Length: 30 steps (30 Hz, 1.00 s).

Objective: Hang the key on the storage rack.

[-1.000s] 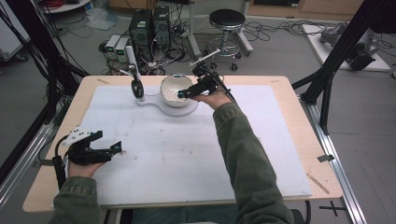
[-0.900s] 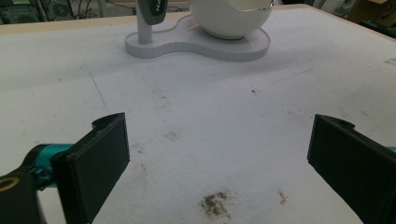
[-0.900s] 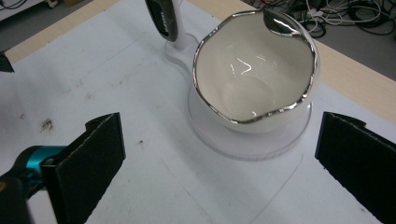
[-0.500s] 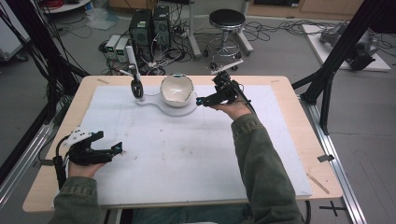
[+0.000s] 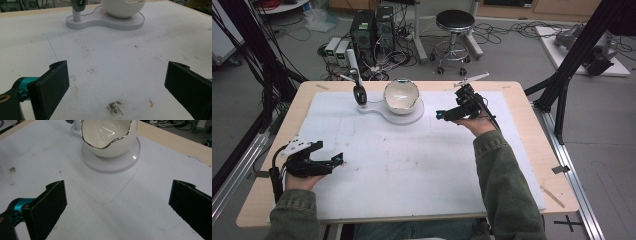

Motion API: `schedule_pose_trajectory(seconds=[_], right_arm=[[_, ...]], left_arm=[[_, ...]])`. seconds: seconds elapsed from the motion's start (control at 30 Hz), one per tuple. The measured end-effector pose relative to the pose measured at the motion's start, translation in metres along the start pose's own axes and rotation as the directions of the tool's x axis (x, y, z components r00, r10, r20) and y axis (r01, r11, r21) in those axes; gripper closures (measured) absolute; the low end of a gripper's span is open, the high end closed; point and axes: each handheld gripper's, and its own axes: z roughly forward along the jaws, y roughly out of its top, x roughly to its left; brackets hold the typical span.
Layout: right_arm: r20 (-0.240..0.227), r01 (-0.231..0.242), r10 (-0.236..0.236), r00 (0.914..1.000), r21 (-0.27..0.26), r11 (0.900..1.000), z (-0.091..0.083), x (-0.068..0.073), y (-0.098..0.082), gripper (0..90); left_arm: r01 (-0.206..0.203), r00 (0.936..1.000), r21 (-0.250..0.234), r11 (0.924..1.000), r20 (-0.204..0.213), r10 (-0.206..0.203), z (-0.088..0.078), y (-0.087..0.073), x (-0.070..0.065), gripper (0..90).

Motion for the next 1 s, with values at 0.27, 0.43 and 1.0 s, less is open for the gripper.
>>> schedule_pose_trajectory(seconds=[0.27, 0.43, 1.0], right_arm=[[0.013, -0.02, 0.02, 0.9997, 0.001, 1.0, -0.006, -0.009, -0.027, 0.6], [0.018, -0.033, 0.033, 0.9993, 0.002, 0.999, -0.01, -0.013, -0.042, 0.6], [0.035, -0.058, 0.06, 0.9976, -0.05, 0.997, -0.031, -0.021, -0.093, 0.6]], left_arm=[[0.003, 1.0, -0.002, 1.0, 0.001, -0.003, -0.001, 0.0, 0.0, 6.1], [0.002, 1.0, -0.001, 1.0, 0.004, -0.002, -0.001, -0.001, 0.0, 6.1], [0.0, 0.9995, 0.032, 0.9995, 0.03, -0.001, 0.001, -0.003, -0.002, 6.1]])
